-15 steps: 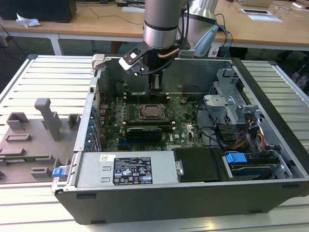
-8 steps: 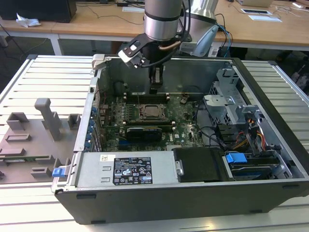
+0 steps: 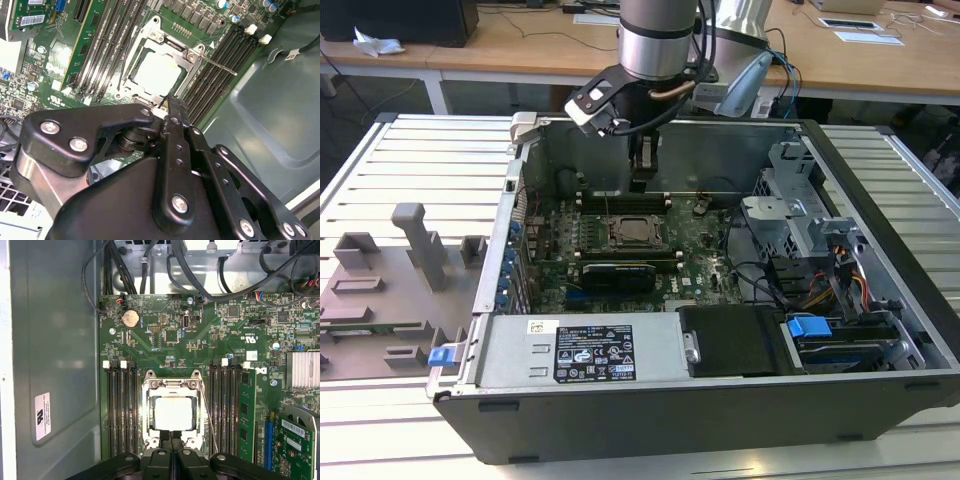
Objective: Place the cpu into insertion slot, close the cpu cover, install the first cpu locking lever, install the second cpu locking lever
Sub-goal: 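Close the cpu cover, then install the first cpu locking lever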
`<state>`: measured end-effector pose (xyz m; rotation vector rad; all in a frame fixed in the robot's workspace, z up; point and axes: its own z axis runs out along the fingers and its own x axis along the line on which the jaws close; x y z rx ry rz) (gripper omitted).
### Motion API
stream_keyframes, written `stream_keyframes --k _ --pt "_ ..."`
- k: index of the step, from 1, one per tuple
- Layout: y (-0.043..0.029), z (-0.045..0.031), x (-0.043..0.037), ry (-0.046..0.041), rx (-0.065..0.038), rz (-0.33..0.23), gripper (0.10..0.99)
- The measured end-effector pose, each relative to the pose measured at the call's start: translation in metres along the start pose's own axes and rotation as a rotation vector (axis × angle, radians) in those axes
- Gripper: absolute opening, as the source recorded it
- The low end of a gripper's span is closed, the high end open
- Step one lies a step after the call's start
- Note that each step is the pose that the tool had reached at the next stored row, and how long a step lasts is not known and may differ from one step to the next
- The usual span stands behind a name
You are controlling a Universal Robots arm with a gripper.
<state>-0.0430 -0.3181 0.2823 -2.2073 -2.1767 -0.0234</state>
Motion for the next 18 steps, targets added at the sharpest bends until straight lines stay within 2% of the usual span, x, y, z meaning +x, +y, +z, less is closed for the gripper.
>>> stream_keyframes --k 14,17,18 --pt "0.0 -0.0002 0.0 0.0 0.0 -0.001 0.106" --pt "0.0 -0.0002 0.0 -0.0008 0.001 -0.037 0.106" --pt "0.0 -0.0002 0.0 -0.0014 0.003 -0.073 0.106"
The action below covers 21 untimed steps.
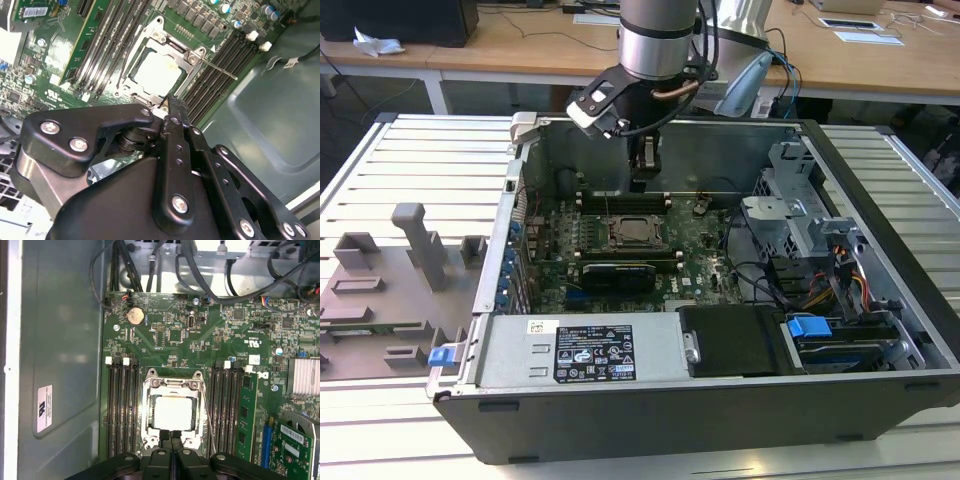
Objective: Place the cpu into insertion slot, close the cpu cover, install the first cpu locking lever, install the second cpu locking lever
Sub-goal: 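Install the first cpu locking lever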
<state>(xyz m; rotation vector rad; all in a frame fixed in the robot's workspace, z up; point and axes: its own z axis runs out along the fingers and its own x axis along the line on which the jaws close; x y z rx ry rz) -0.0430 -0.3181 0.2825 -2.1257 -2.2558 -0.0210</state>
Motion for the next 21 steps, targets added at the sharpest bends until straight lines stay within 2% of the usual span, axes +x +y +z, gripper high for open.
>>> stream_keyframes --k 3,10,14,17,21 --pt "0.0 0.0 0.0 -0.0016 0.003 -0.081 0.106" --pt "0.0 0.0 0.0 -0.0035 0.007 -0.182 0.106" --pt "0.0001 0.0 0.0 -0.006 0.013 -0.315 0.106" --pt "0.0001 0.0 0.0 -0.0069 0.014 -0.364 0.106" --pt "0.0001 0.0 0.0 -0.0076 0.016 -0.4 0.106"
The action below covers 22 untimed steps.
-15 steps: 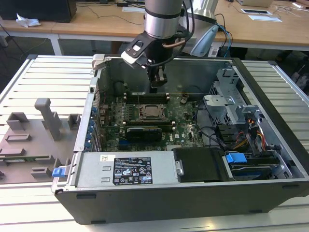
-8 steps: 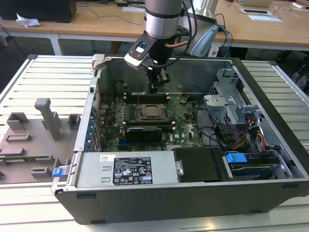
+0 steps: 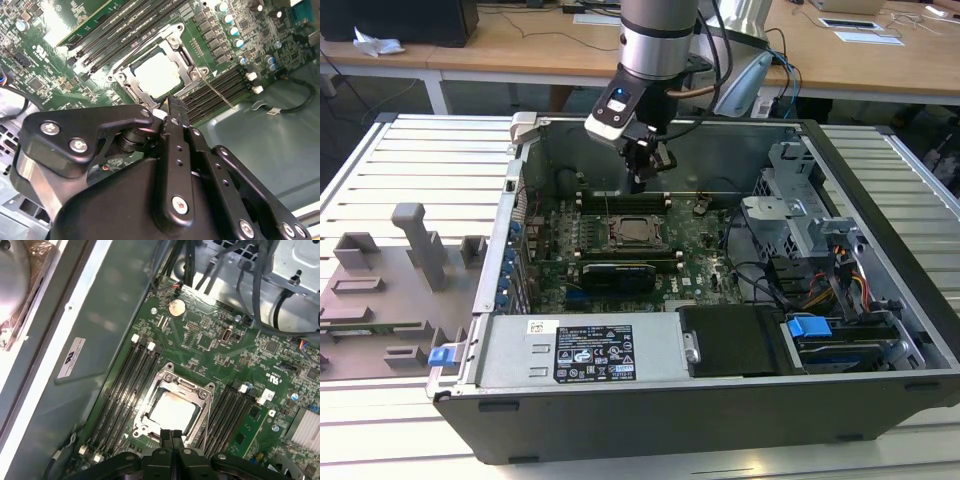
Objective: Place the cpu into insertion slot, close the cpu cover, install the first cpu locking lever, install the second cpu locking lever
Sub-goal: 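Install the first cpu locking lever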
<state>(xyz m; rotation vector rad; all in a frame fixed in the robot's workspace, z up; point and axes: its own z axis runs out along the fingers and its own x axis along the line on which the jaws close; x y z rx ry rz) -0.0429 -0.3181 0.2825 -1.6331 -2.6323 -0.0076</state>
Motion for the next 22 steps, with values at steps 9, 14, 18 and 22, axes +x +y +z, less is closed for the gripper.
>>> stream_keyframes --k 9,14,18,22 --pt "0.0001 0.0 0.0 -0.0016 0.003 -0.085 0.106" --pt "0.0001 0.0 0.0 -0.0029 0.006 -0.153 0.106" --pt "0.0001 0.0 -0.0001 -0.0041 0.008 -0.212 0.106" --pt "0.0001 0.0 -0.0001 -0.0047 0.01 -0.248 0.106"
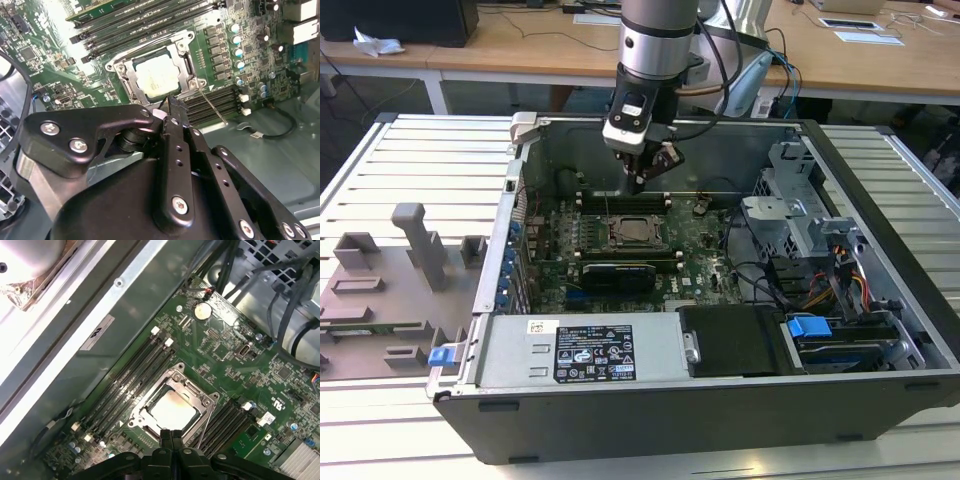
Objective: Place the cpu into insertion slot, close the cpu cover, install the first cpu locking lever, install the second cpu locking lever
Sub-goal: 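Install the first cpu locking lever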
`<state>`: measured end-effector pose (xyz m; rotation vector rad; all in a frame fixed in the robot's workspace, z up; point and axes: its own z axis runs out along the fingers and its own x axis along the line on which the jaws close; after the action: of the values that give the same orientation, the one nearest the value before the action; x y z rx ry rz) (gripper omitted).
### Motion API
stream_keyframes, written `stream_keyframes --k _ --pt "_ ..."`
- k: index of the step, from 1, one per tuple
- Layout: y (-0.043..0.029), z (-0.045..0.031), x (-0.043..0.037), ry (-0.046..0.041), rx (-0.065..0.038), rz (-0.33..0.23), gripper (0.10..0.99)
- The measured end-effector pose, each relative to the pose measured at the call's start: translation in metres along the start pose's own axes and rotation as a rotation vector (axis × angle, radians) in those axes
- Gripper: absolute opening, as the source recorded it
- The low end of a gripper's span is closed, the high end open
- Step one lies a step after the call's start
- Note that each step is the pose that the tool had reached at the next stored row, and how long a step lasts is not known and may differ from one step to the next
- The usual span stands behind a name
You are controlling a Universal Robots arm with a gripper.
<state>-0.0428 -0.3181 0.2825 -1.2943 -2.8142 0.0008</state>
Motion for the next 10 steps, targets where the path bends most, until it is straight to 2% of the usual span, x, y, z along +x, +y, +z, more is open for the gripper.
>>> stream_keyframes --k 3,10 --pt "0.0 0.0 0.0 -0.0007 0.002 -0.042 0.106" --pt "0.0 0.0 0.0 -0.0019 0.004 -0.101 0.106"
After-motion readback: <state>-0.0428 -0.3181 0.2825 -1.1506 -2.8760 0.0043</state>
